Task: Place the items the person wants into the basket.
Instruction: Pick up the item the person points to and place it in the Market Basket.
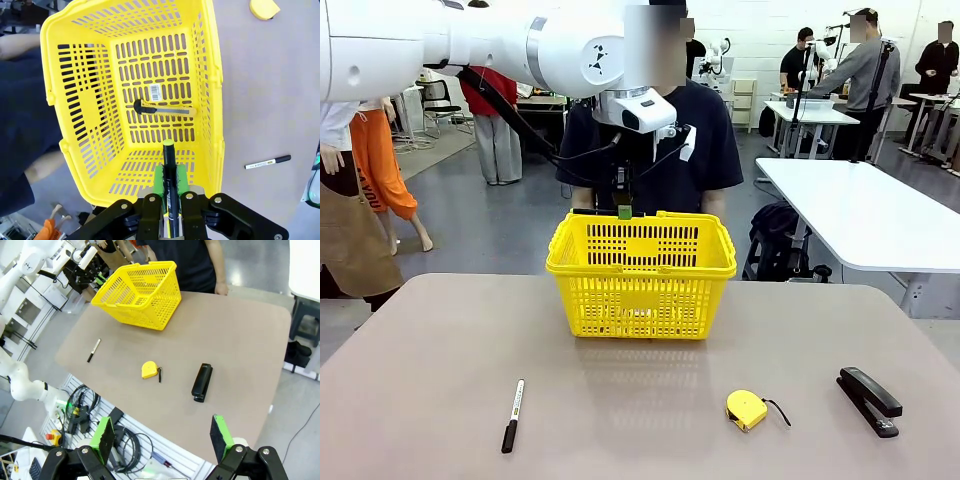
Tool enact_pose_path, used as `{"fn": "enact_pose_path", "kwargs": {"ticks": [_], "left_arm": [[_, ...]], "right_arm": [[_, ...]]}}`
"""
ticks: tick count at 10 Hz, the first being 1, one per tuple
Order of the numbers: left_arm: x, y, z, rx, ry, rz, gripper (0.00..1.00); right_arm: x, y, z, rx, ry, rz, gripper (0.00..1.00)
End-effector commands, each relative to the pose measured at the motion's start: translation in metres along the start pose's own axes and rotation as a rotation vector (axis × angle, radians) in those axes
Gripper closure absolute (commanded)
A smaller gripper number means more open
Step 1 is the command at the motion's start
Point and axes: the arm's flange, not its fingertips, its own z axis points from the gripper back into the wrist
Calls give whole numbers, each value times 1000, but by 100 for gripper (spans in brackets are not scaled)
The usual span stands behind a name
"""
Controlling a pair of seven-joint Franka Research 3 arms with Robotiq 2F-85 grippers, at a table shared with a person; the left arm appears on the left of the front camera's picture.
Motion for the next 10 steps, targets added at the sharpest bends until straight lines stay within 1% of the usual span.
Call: {"fn": "enact_pose_path", "kwargs": {"ticks": [1,2,3,4,5,7,10], "left_arm": [[0,17,-7,-26,-19,5,89],[4,24,-16,-33,-20,2,89],[11,22,-30,-35,-35,16,89],[12,28,-42,-36,-46,27,89],[12,37,-51,-60,-42,34,89],[15,38,-78,-94,-44,59,89],[16,46,-110,-154,-19,81,89]], "right_arm": [[-1,-1,-1,22,-8,12,0],[-1,-1,-1,22,-8,12,0],[-1,-1,-1,22,-8,12,0],[-1,-1,-1,22,-8,12,0],[-1,-1,-1,22,-8,12,0],[-1,-1,-1,22,-8,12,0],[-1,-1,-1,22,-8,12,0]]}}
